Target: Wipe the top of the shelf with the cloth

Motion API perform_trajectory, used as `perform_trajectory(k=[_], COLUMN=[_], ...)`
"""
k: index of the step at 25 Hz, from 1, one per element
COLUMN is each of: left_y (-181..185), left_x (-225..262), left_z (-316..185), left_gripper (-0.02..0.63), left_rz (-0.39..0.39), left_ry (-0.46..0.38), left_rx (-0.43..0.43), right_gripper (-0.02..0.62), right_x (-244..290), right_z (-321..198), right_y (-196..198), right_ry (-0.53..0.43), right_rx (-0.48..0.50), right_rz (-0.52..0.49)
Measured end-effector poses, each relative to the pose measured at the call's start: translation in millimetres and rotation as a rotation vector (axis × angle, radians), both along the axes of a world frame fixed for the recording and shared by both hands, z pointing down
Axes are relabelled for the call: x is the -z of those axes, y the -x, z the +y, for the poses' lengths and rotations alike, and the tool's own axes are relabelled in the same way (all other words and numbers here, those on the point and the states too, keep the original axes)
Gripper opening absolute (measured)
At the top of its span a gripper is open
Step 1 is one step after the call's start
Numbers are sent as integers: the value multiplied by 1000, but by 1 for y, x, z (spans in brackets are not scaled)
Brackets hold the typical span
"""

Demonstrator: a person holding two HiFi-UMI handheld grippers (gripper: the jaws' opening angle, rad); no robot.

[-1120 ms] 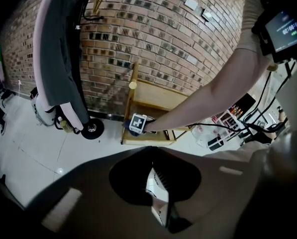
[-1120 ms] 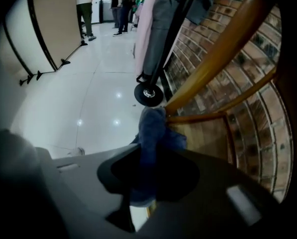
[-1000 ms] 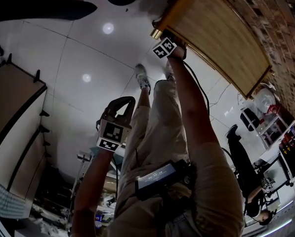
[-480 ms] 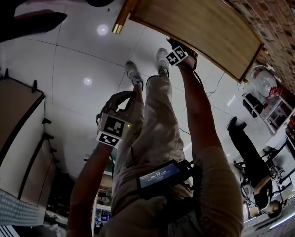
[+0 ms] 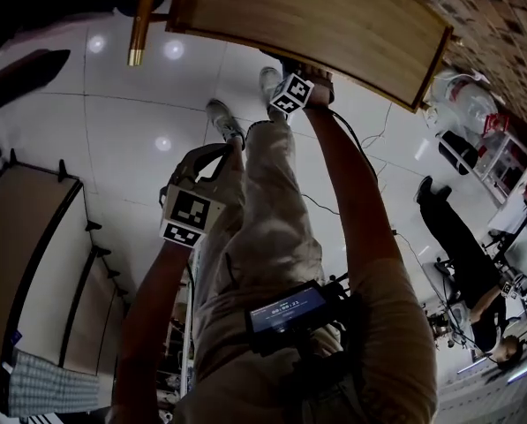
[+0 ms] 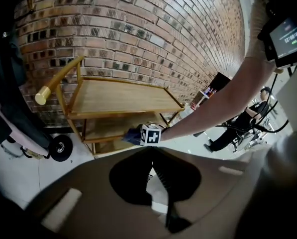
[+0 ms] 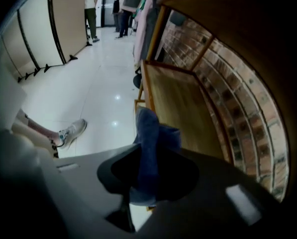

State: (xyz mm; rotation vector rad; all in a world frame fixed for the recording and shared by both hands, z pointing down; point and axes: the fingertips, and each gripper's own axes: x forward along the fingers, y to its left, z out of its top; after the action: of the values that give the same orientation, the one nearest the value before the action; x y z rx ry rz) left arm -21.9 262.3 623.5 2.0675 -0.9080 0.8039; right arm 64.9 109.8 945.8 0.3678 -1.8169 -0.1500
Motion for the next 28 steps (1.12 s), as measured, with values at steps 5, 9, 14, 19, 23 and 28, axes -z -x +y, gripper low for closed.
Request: perform_trajectory(k=[5, 9, 14, 19, 23, 28], left_y=[-23, -33, -48, -52, -46, -36], left_x=[-7, -7, -7, -1, -6, -9], left_z=[-5, -9, -20, -36, -34, -25], left_gripper=[3, 2, 3, 3, 2, 3], left_rz=[-7, -7, 4, 17, 17, 5], left_ry=[22, 31, 22, -7, 2, 9], left_rx=[-30, -26, 0, 26, 52, 30], right_gripper=[75, 77, 77, 77, 77, 77], right_x=[6, 1, -2, -4, -5, -6], right_z=[-17, -20, -19, -22, -21, -18], right_y=[70, 65, -15, -113, -173, -231], right_ry=[24, 59, 76, 100, 100, 84], right_rx=[-1, 18, -1, -99, -172, -210], right_rz=[-75, -80, -32, 68, 134, 205])
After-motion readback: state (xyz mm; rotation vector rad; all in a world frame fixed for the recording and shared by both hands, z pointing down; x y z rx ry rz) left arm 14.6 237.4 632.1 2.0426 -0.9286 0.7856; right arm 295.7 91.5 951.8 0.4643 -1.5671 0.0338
